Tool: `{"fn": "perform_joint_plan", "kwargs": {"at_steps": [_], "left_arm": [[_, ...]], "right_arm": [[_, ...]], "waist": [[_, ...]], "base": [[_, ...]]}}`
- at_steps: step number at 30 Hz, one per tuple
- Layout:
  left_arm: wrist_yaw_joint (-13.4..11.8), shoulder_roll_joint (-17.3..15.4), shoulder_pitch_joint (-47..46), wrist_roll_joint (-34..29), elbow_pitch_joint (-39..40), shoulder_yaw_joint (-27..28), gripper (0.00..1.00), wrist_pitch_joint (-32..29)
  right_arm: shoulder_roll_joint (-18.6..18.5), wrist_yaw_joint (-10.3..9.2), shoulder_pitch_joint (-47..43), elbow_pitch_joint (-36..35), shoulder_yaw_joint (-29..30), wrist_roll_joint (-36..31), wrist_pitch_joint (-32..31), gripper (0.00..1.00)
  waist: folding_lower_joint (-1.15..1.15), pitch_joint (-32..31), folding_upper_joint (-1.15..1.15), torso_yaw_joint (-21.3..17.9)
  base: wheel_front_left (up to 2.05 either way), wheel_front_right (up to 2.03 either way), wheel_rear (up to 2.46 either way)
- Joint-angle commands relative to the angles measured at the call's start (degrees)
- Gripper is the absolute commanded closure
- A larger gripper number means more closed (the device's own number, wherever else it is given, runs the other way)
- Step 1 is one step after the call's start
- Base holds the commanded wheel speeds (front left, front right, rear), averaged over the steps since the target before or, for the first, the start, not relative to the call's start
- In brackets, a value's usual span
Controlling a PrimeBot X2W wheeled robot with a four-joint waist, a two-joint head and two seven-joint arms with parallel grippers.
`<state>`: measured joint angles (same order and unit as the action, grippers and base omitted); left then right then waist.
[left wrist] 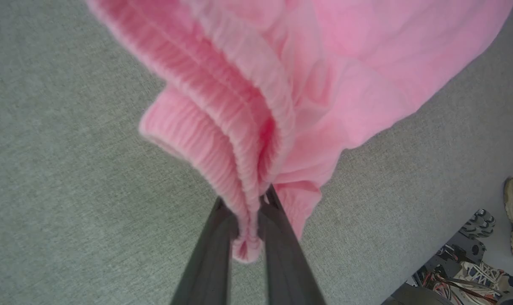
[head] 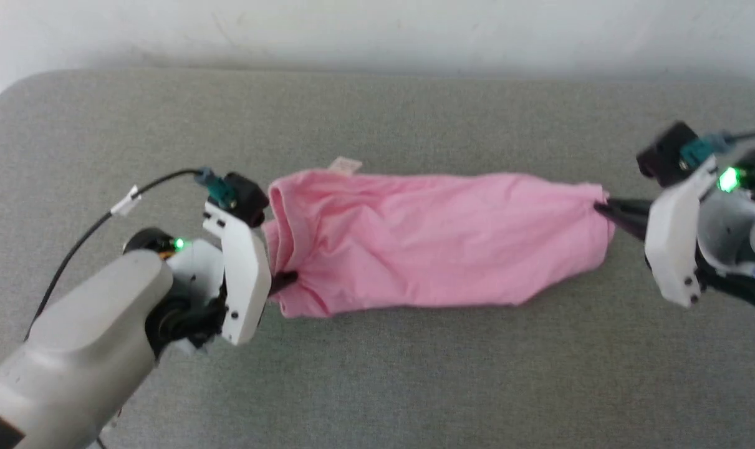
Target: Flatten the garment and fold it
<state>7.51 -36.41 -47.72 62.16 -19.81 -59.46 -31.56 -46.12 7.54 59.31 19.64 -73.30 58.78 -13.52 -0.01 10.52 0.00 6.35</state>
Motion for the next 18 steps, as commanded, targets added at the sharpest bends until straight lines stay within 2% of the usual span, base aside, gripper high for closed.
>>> {"fn": "perform_joint_plan", "kwargs": {"at_steps": [1, 5, 9, 18], "left_arm": [[-0.02, -1.31, 2.25, 1.41, 1.69, -0.53, 1.00, 0.26], [-0.02, -3.04, 5.39, 3.03, 4.39, -0.96, 1.00, 1.12], [-0.31, -3.27, 7.46, 2.53, 4.29, -1.56, 1.00, 2.72], [-1.16, -0.24, 10.16, 0.68, -0.82, -3.15, 1.00, 6.22]], "right_arm": [[-1.89, -0.05, -2.65, -1.93, -0.05, 0.68, 1.33, 1.00], [-5.39, -0.05, -8.32, -5.61, 0.19, 1.45, 3.17, 1.00], [-6.25, -0.05, -13.99, -5.82, 1.69, 2.24, 4.42, 1.00], [-0.31, -0.05, -20.54, 1.26, 2.67, 0.94, 3.00, 1.00]], "waist": [[0.01, -2.01, 0.00, -0.23], [0.01, -2.66, 0.00, -0.46], [0.01, -1.92, 0.00, -1.00], [0.01, 0.55, 0.00, -2.17]], "base": [[0.00, 0.00, 0.00], [0.00, 0.00, 0.00], [0.00, 0.00, 0.00], [0.00, 0.00, 0.00]]}}
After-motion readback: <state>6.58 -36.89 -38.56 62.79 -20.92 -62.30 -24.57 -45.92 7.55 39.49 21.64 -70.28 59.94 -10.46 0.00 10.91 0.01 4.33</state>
